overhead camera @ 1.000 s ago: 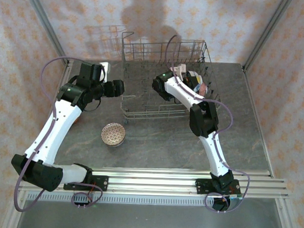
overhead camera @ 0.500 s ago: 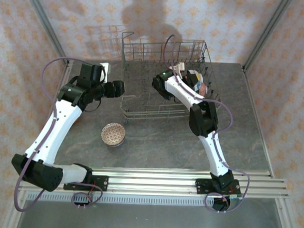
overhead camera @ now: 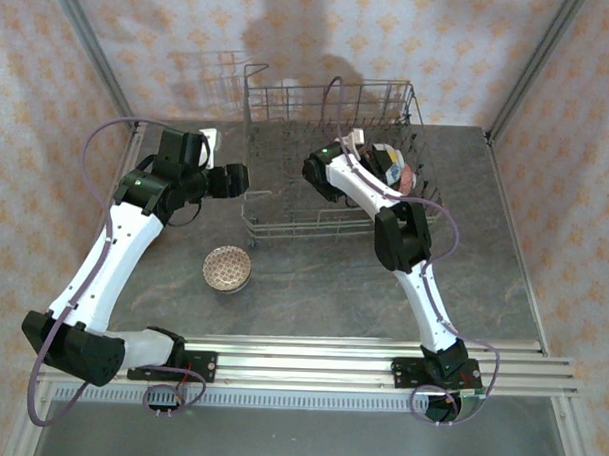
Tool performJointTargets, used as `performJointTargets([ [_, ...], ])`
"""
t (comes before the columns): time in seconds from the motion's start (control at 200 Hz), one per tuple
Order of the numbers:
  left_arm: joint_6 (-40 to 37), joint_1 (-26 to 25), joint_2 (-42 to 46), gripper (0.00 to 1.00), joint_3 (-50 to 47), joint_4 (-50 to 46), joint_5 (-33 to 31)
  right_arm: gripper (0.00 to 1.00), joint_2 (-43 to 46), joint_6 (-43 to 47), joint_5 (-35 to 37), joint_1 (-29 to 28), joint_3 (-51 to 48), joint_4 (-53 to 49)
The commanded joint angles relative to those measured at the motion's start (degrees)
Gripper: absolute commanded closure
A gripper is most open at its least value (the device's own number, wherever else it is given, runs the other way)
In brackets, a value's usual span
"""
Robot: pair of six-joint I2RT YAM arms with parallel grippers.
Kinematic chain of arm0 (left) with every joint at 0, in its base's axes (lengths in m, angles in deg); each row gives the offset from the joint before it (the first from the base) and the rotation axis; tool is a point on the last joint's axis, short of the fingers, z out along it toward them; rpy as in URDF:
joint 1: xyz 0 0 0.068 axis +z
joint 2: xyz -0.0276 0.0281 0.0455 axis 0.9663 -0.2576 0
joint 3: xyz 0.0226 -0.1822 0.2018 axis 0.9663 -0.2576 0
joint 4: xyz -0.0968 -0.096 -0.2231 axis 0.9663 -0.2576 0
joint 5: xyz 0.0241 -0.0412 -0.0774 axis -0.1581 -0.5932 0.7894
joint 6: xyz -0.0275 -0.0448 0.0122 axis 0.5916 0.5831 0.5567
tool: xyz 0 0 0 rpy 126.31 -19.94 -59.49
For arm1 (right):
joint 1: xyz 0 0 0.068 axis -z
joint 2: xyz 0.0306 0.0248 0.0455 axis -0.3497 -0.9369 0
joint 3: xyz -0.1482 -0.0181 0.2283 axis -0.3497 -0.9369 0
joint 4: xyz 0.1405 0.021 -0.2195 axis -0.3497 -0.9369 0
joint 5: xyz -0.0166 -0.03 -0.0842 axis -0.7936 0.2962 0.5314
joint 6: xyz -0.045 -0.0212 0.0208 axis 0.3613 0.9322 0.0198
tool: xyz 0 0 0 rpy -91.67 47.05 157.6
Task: Load the bowls into the dish rack
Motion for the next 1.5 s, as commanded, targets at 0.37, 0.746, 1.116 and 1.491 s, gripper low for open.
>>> performJointTargets([
  [0.37,-1.9,1.0,1.4,0.21,-1.1,1.7,0.7,0.96,-4.5,2.7,9.2,-1.1,3.3,-8.6],
  [0.746,-1.6,1.1,0.7,0.21,-1.2,2.3,1.3,0.96,-5.9,3.5,3.4,-2.3,3.6,-8.6],
  [1.116,-1.3,1.2,0.0,0.21,-0.9,2.5,1.5,0.97,-7.2,3.7,-1.2,-2.6,3.2,-8.6],
  [1.491,-1.3,1.3,-0.4,0.21,-0.8,2.6,1.8,0.96,-7.4,1.6,-7.2,-1.0,3.9,-8.5],
])
